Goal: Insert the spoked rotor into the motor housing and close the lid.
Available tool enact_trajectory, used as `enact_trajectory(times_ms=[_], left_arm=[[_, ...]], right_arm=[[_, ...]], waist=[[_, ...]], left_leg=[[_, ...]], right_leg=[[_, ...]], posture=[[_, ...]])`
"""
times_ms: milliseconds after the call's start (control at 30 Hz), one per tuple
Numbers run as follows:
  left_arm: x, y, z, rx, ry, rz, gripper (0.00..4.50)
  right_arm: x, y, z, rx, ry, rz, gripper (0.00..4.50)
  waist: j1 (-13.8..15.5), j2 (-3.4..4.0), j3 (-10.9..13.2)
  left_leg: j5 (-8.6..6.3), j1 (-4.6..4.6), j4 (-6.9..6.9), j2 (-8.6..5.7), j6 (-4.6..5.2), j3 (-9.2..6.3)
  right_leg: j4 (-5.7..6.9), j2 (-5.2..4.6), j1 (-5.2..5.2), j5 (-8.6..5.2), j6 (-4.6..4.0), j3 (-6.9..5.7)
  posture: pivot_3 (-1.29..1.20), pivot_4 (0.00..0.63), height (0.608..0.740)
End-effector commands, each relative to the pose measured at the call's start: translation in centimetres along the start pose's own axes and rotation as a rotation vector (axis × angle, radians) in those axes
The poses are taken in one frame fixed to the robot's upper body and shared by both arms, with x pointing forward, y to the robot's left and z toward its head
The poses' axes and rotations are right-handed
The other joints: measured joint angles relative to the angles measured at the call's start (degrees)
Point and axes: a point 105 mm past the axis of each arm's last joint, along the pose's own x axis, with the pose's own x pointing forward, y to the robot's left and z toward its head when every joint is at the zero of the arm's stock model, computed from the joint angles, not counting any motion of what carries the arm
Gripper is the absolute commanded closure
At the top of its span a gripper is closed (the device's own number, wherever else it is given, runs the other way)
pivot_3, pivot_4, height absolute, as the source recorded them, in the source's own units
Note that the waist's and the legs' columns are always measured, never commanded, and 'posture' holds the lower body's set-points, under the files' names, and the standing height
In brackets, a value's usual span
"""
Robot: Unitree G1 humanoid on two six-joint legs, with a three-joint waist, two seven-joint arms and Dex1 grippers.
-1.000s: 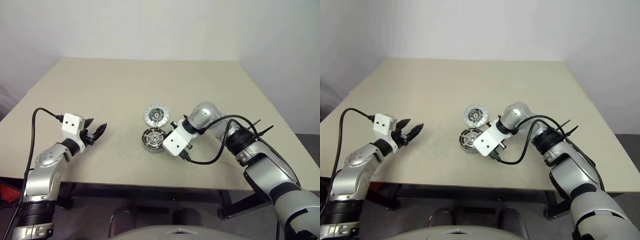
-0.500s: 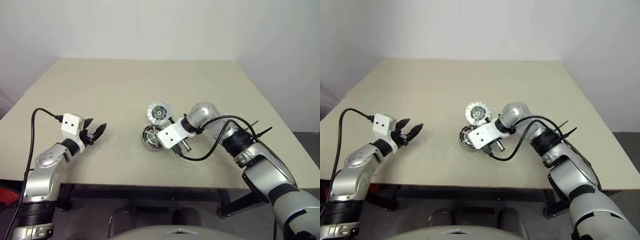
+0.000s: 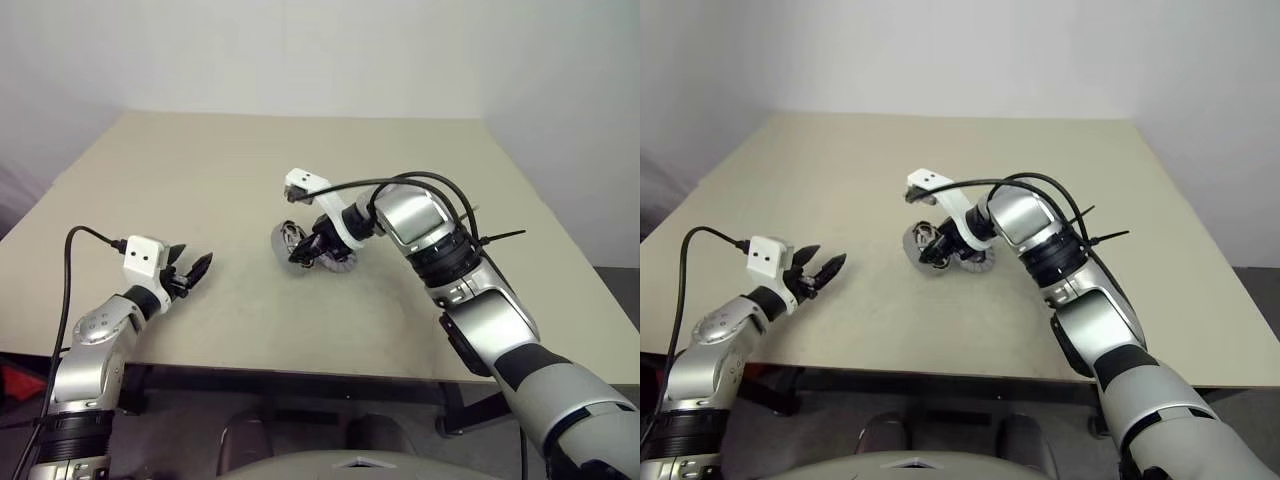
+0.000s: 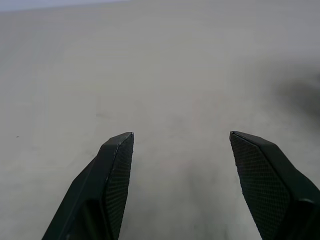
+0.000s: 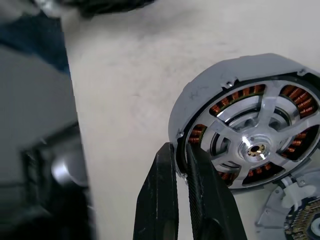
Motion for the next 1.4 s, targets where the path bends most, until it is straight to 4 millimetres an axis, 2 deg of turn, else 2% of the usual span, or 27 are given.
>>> enact_trajectory(times_ms=[33, 167, 400, 567, 767, 867, 1000, 1067, 1133, 1200, 1267, 1333, 1400], left_arm=[[-0.4, 0.5, 1.8, 0.044, -0.056, 0.013, 1.26], [-0.6, 0.6, 1.9, 0.050, -0.054, 0.017, 1.26], [-1.0, 0.6, 1.9, 0.054, -0.051, 0.023, 1.26], [-0.9, 0.8, 2.0, 0.054, -0.053, 0.028, 1.26], [-0.8, 0.8, 2.1, 0.053, -0.054, 0.026, 1.26], [-0.7, 0.8, 2.1, 0.054, -0.054, 0.024, 1.26], [-0.4, 0.7, 2.2, 0.052, -0.054, 0.017, 1.26], [-0.1, 0.4, 2.2, 0.045, -0.056, 0.002, 1.26], [0.2, -0.1, 2.2, 0.038, -0.055, -0.019, 1.26], [0.4, -0.4, 2.3, 0.029, -0.057, -0.035, 1.26], [0.5, -0.5, 2.4, 0.028, -0.058, -0.038, 1.26], [0.9, -0.1, 2.8, 0.032, -0.064, -0.027, 1.26], [1.3, 0.1, 3.1, 0.034, -0.070, -0.027, 1.26]], right_arm=[[-0.6, 0.2, 1.2, 0.050, -0.029, -0.033, 4.50], [0.5, 0.3, 0.8, 0.070, -0.009, -0.042, 4.50], [2.2, 0.3, 1.2, 0.108, -0.016, -0.051, 4.50], [3.3, 0.7, 0.4, 0.143, 0.013, -0.026, 4.50], [3.3, 0.8, 0.7, 0.146, 0.001, -0.025, 2.55], [2.6, 1.3, 1.5, 0.127, -0.029, -0.007, 1.60], [0.9, 1.9, 3.7, 0.043, -0.130, 0.022, 1.60], [-1.0, 1.8, 5.9, -0.033, -0.252, 0.031, 1.60], [-2.9, 0.8, 7.4, -0.177, -0.381, -0.024, 1.60], [-3.7, -0.9, 7.5, -0.232, -0.423, -0.095, 1.60], [-4.2, -2.5, 6.9, -0.235, -0.430, -0.144, 1.60], [-5.3, -4.9, 5.5, -0.238, -0.433, -0.240, 1.60], [-6.3, -7.2, 3.9, -0.266, -0.411, -0.355, 2.01]], waist=[[0.2, 0.01, 0.0], [0.2, 0.03, 0.1], [0.2, 0.02, 0.1], [0.2, 0.01, 0.1], [0.2, 0.01, 0.1], [0.2, 0.01, 0.1], [0.5, 0.01, 0.1], [0.8, 0.00, 0.1], [1.1, -0.01, 0.1], [1.3, -0.08, 0.0], [1.2, -0.10, 0.0], [1.3, -0.14, 0.0], [1.4, -0.17, 0.0]], left_leg=[[0.01, 0.00, -0.03, 0.00, -0.02, 0.00], [0.08, 0.00, -0.12, 0.00, -0.15, 0.00], [0.31, 0.19, -0.71, -0.06, -0.54, 0.00], [0.46, 0.18, -0.79, -0.06, -0.80, 0.00], [0.52, 0.19, -0.82, -0.06, -0.91, 0.00], [0.52, 0.18, -0.82, -0.06, -0.91, 0.00], [0.53, 0.18, -0.82, -0.06, -0.93, 0.00], [0.54, 0.19, -0.82, -0.06, -0.94, 0.00], [0.54, 0.19, -0.82, -0.06, -0.94, 0.00], [0.54, 0.18, -0.82, -0.07, -0.94, 0.00], [0.54, 0.16, -0.81, -0.08, -0.94, 0.00], [0.55, 0.15, -0.80, -0.08, -0.94, 0.00], [0.58, 0.11, -0.79, -0.08, -0.98, -0.01]], right_leg=[[-0.01, 0.00, -0.01, 0.00, 0.01, 0.00], [-0.01, 0.00, -0.06, -0.01, 0.02, 0.00], [-0.03, 0.01, -0.13, -0.02, 0.01, 0.00], [-0.05, 0.02, -0.14, -0.06, -0.01, -0.02], [-0.04, 0.02, -0.15, -0.06, -0.01, -0.02], [-0.04, 0.02, -0.15, -0.06, -0.01, -0.02], [-0.04, 0.02, -0.14, -0.06, -0.01, -0.02], [-0.04, 0.02, -0.15, -0.06, 0.00, -0.02], [-0.04, 0.01, -0.14, -0.06, 0.00, -0.03], [-0.04, 0.01, -0.13, -0.07, 0.01, -0.03], [-0.05, 0.00, -0.12, -0.07, 0.01, -0.02], [-0.05, 0.01, -0.12, -0.06, 0.00, -0.03], [-0.04, 0.00, -0.12, -0.06, 0.00, -0.05]], posture=[[0.00, 0.000, 0.740], [0.00, 0.000, 0.740], [0.00, 0.000, 0.740], [0.00, 0.000, 0.740], [0.00, 0.000, 0.740], [0.00, 0.000, 0.740], [0.00, 0.000, 0.740], [0.00, 0.000, 0.740], [0.00, 0.000, 0.740], [0.00, 0.000, 0.740], [0.00, 0.000, 0.740], [0.00, 0.000, 0.740], [0.00, 0.000, 0.740]])
